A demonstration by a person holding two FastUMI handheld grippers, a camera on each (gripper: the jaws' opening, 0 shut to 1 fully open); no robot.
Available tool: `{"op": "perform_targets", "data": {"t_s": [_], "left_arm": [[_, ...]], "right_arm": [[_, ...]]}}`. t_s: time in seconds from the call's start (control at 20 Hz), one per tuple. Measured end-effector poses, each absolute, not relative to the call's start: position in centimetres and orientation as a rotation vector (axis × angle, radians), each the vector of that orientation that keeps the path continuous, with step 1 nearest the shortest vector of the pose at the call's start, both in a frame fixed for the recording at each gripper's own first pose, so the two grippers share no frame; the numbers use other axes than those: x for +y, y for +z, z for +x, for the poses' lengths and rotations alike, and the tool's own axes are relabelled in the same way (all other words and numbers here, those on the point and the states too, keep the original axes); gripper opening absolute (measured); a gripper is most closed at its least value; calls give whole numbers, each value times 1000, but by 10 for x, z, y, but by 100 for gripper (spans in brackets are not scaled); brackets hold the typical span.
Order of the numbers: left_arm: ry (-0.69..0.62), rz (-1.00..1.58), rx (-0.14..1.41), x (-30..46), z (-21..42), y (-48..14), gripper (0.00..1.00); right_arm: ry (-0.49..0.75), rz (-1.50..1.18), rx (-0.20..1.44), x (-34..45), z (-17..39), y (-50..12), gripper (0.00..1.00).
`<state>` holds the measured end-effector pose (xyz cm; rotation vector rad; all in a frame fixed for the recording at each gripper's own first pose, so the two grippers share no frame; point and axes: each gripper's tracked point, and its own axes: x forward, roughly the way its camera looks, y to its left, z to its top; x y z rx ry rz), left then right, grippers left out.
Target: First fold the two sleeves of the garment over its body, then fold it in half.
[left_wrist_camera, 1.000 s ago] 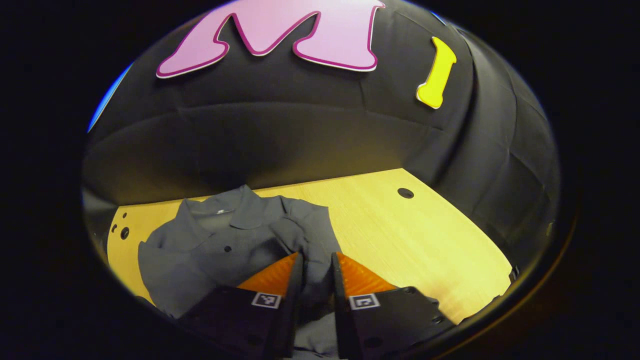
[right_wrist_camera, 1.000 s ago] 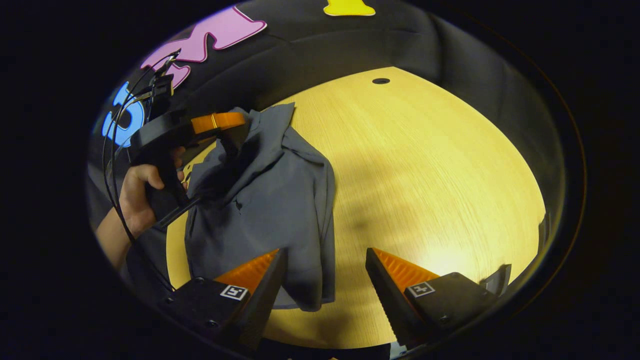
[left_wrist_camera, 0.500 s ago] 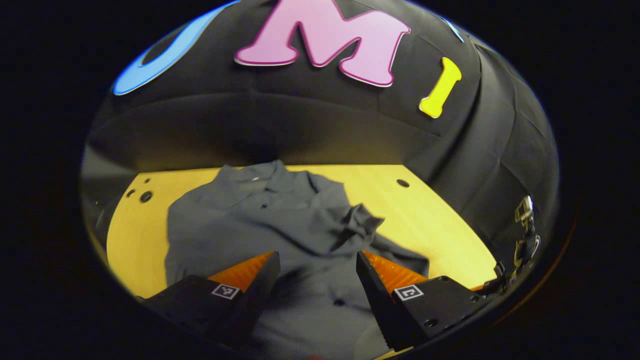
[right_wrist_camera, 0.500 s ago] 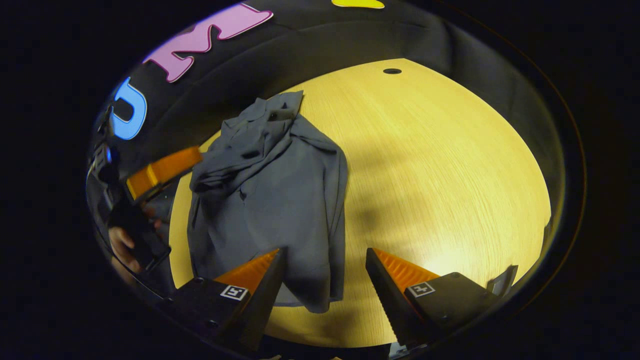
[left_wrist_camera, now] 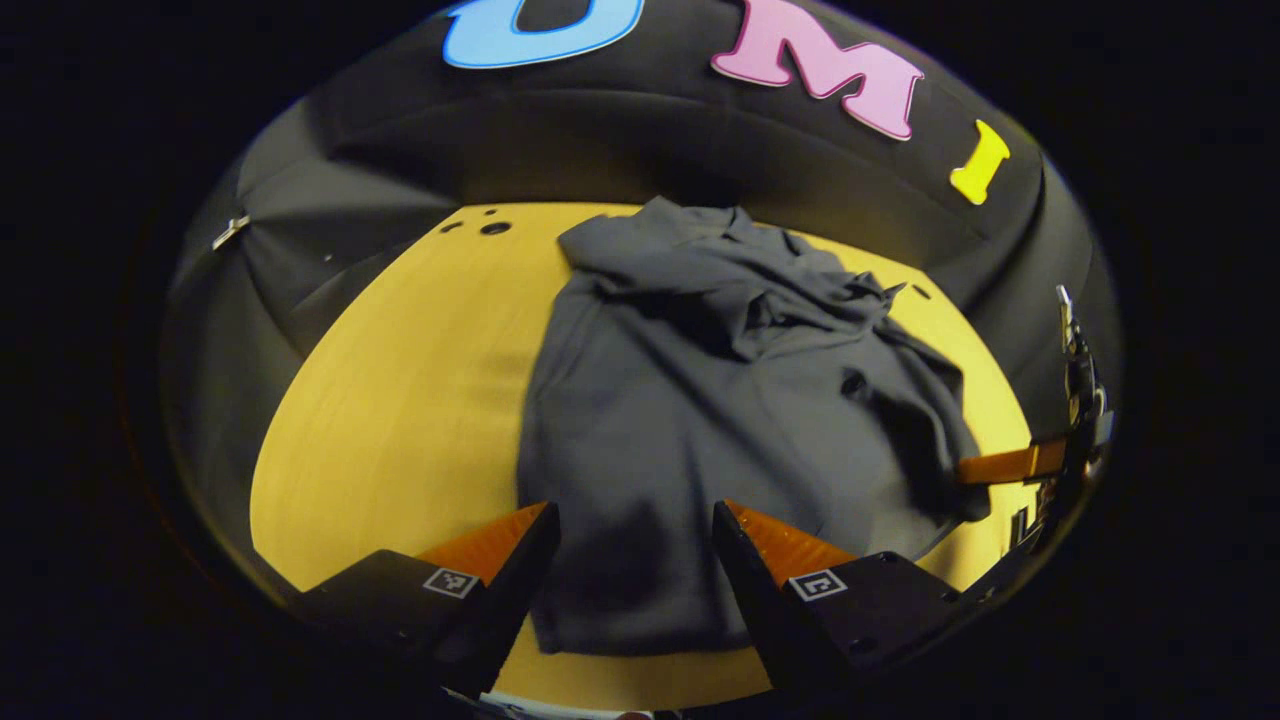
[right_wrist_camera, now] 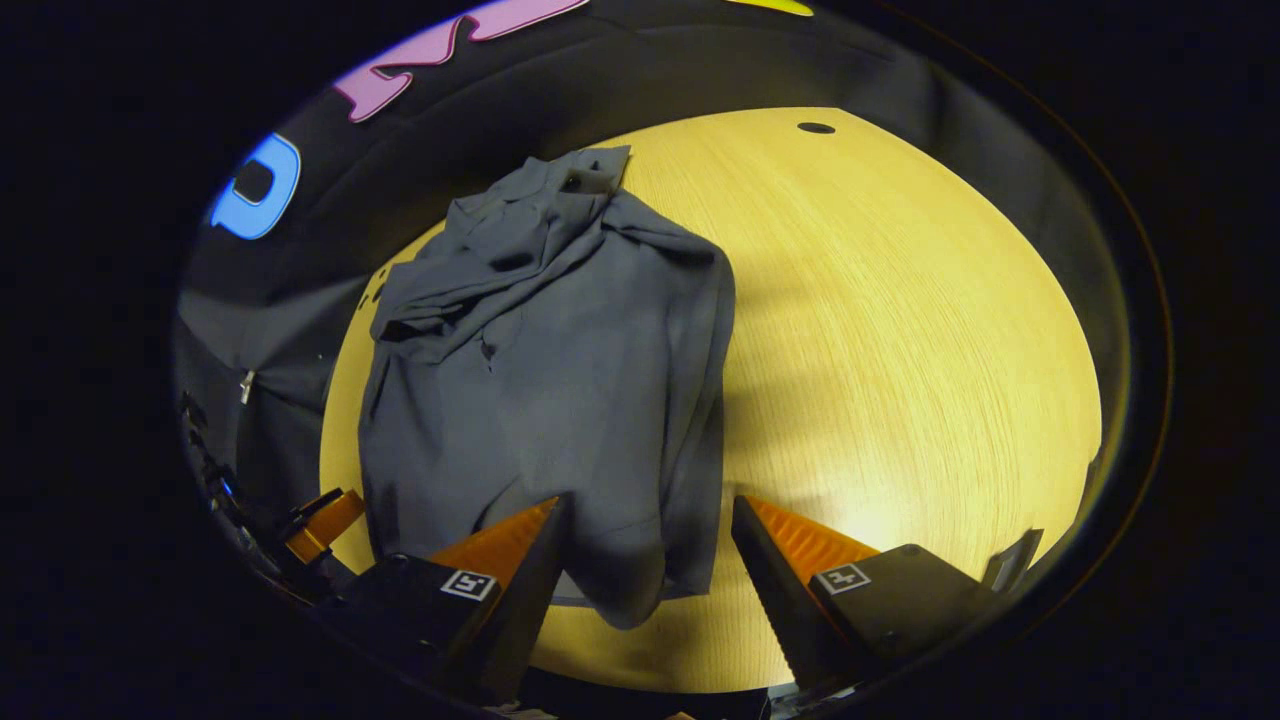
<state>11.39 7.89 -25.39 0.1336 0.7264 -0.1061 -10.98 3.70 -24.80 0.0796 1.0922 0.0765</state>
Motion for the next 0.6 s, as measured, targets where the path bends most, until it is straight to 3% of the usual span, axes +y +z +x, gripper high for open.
{"op": "perform_targets", "data": {"t_s": [0.05,0.1,0.15,0.6], "left_arm": [[-96,140,728,86,108,-257,96],[-96,139,725,88,104,-259,92],[-86,138,720,91,102,-260,96],[-47,190,783,102,92,-291,96]], "right_arm": [[69,55,1099,37,-110,-250,99],[64,32,1109,37,-111,-254,99],[59,12,1120,37,-112,-257,99],[6,-137,1175,25,-120,-264,96]]}}
